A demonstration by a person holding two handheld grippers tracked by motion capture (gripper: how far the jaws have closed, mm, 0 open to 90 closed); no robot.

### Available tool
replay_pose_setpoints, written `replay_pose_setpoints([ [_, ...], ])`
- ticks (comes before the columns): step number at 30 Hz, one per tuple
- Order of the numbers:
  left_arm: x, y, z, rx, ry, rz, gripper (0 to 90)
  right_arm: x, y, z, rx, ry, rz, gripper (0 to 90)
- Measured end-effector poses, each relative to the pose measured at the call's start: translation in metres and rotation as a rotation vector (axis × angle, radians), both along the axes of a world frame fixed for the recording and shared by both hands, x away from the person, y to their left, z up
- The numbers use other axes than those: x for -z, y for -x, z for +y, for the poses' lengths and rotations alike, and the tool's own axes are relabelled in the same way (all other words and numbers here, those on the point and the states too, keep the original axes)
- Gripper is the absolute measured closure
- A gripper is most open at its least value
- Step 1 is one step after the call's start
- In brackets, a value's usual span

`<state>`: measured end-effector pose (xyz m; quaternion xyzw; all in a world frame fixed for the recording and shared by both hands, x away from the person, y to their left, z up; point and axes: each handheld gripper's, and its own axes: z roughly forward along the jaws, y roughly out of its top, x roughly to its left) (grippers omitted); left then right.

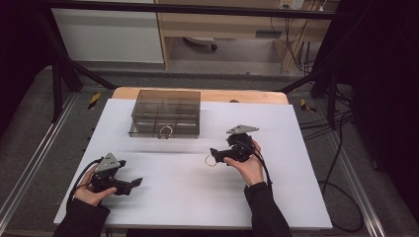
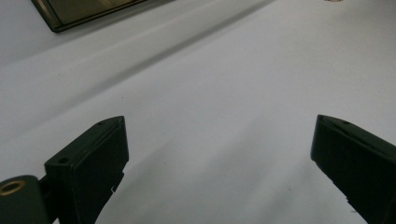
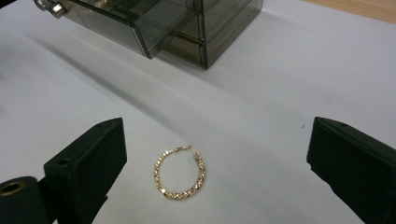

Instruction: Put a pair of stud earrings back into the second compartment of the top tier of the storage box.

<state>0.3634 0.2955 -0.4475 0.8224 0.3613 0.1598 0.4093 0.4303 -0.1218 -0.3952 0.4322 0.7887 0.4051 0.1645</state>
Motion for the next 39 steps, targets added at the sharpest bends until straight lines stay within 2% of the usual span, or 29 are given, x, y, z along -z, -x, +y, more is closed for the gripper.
replay_pose_setpoints([
  [14,0.000,0.000,0.000,0.000,0.000,0.000,3.9,0.023,0.000,-0.003,-0.005,0.020,0.040,10.4],
  [19,0.000,0.000,0.000,0.001,0.000,-0.001,3.8,0.027,0.000,-0.001,-0.004,0.032,0.049,15.5],
  [22,0.000,0.000,0.000,0.001,0.001,-0.002,3.9,0.029,0.002,-0.002,0.002,0.026,0.040,21.0],
  [28,0.000,0.000,0.000,0.000,0.000,-0.001,3.9,0.035,0.003,-0.002,-0.012,0.038,0.058,32.0],
  [35,0.000,0.000,0.000,0.001,0.000,0.000,3.9,0.039,0.003,0.005,-0.022,0.068,0.066,44.1],
  [39,0.000,0.000,0.000,0.000,0.002,-0.001,3.9,0.042,0.002,0.009,-0.024,0.065,0.070,51.9],
])
